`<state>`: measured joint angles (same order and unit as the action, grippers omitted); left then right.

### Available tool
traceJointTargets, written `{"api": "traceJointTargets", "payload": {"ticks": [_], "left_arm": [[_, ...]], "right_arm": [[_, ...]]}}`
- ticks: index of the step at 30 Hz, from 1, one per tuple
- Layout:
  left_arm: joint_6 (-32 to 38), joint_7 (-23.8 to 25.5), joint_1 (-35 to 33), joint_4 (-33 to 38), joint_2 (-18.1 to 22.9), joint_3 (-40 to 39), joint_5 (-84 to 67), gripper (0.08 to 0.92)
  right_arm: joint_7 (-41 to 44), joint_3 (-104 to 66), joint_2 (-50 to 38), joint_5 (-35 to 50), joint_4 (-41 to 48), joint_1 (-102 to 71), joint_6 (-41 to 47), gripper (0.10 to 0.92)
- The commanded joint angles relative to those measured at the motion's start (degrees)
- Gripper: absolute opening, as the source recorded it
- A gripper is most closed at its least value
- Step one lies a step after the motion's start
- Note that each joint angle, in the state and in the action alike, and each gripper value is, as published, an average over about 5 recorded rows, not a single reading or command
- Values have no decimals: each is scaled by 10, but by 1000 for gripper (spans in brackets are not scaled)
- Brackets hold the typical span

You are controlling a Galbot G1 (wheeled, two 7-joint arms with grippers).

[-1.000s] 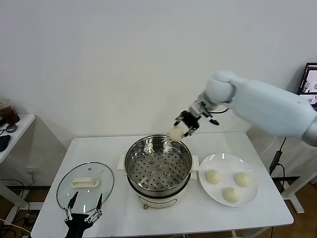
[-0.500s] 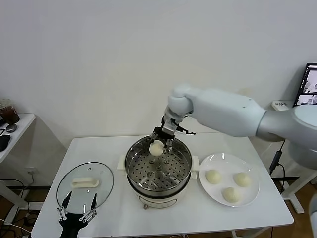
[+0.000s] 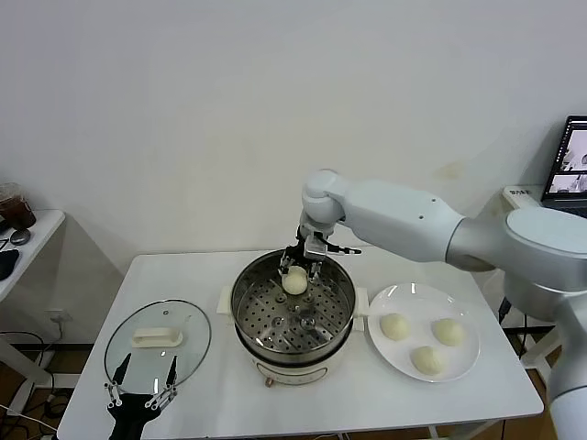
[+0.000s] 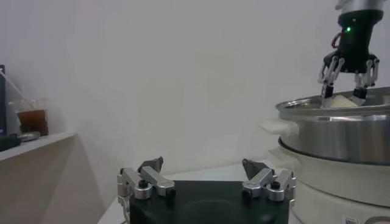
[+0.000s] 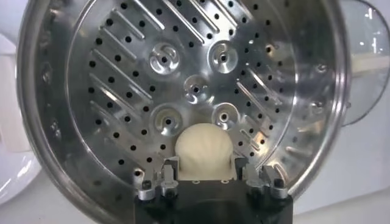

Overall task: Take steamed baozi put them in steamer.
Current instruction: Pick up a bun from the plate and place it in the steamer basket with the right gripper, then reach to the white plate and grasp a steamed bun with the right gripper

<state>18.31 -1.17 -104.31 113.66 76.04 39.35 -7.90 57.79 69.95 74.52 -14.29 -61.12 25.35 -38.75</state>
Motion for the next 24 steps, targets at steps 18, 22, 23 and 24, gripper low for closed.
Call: {"api": "traceJointTargets", "payload": {"ticks": [18,22,23,24], "left_arm": [[-2,2,3,10,-9,3,-9,823],[-9,2,8,13,-15,3,-10,823],[-10,2,10,13,-16,3,-10,823],[-11,2,11,13,-17,3,-10,823]], "right_arm": [[41,44,-153,239,-208,174,324,823],[54,62,-241,271,-276,212,488,823],[55,67,-260,277,-288,216,516,823],[55,71,-276,280,-297,217,538,823]]}}
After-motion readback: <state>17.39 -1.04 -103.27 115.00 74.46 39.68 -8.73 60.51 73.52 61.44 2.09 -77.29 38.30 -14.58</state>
